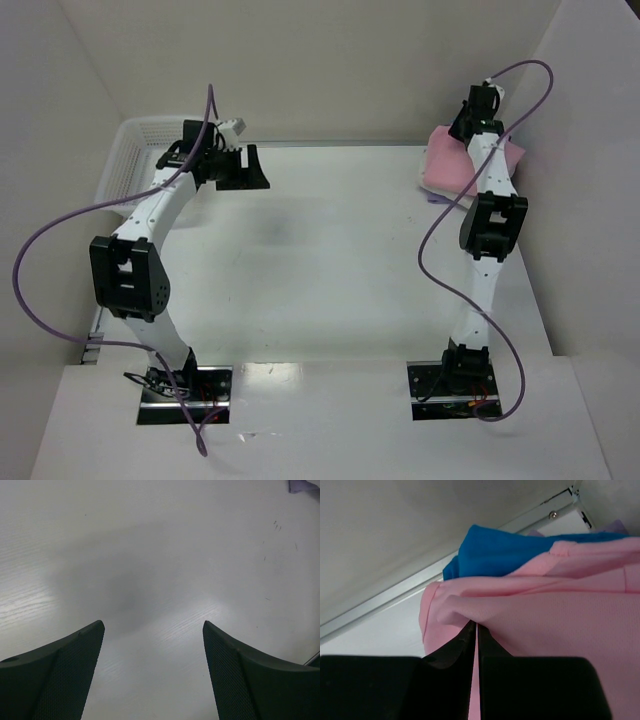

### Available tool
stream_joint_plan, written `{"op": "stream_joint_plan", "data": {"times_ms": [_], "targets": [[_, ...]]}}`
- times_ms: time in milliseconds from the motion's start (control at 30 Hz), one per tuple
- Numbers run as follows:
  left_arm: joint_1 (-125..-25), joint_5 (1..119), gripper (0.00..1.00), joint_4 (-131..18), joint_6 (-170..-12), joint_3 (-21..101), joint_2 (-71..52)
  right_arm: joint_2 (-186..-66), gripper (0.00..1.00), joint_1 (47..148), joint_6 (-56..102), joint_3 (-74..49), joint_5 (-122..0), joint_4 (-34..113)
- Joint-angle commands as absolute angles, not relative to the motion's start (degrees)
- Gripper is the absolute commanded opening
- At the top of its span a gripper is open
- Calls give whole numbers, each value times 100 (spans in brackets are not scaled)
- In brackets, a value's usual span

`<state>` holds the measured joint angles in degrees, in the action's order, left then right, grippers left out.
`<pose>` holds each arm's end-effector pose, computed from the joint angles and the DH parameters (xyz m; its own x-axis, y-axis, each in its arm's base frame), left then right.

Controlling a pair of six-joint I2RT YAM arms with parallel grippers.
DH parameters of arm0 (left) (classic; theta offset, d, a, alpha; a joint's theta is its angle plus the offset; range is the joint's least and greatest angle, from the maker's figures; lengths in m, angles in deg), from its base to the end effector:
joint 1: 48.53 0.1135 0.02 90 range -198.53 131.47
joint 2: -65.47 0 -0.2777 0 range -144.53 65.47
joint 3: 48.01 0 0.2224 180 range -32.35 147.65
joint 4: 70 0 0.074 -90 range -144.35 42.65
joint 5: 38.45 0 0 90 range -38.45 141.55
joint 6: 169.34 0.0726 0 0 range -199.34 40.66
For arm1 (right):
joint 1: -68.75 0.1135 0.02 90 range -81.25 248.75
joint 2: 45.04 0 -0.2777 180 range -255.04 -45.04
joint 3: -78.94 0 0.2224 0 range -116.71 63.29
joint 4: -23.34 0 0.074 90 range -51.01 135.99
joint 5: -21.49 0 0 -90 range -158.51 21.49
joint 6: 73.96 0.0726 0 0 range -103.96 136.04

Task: Fold and stack the t-shirts
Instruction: Put the neatly folded tshirt into the corner of the board with the right arm

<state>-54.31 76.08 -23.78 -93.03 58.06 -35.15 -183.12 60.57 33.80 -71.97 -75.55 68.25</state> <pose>0.3936 -0.0701 0.3161 -0.7270 -0.1428 -0.6717 0.2392 0.8642 -0.4427 0.5602 -0.0895 0.2708 -0.4262 0.3671 -0.8268 0.3927 0.8984 0.1965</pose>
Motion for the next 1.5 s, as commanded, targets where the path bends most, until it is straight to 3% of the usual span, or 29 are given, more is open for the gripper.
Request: {"op": "stream_joint_plan", "data": {"times_ms": [0, 133, 767, 900, 1133, 1200, 1333, 1467], "targets": [[-5450, 7806, 88, -2309, -9270, 6254, -3698, -18725, 10, 6049, 3300, -8246, -7791, 7199], [-5450, 7809, 88, -2253, -9270, 6441, -3924, -19377, 10, 6102, 3353, -9108, -7541, 7490], [-5397, 7968, 88, -2147, -9376, 6758, -4219, -19902, 13, 6216, 3520, -9424, -6297, 7195], [-5397, 7968, 88, -2147, -9376, 6758, -4173, -19729, 25, 6216, 3474, -9667, -6464, 7309], [-5397, 8065, 88, -2147, -9376, 6811, -4016, -18564, 77, 6216, 3072, -9561, -6737, 7720], [-5397, 8117, 88, -2147, -9376, 6855, -3964, -18041, 99, 6216, 3063, -9270, -7015, 7853], [-5397, 8126, 89, -2200, -9270, 6811, -3679, -16583, 100, 6269, 3106, -7768, -7759, 7631], [-5397, 8008, 89, -2200, -9122, 6524, -3328, -14606, 100, 6322, 3116, -4879, -8203, 6783]]}}
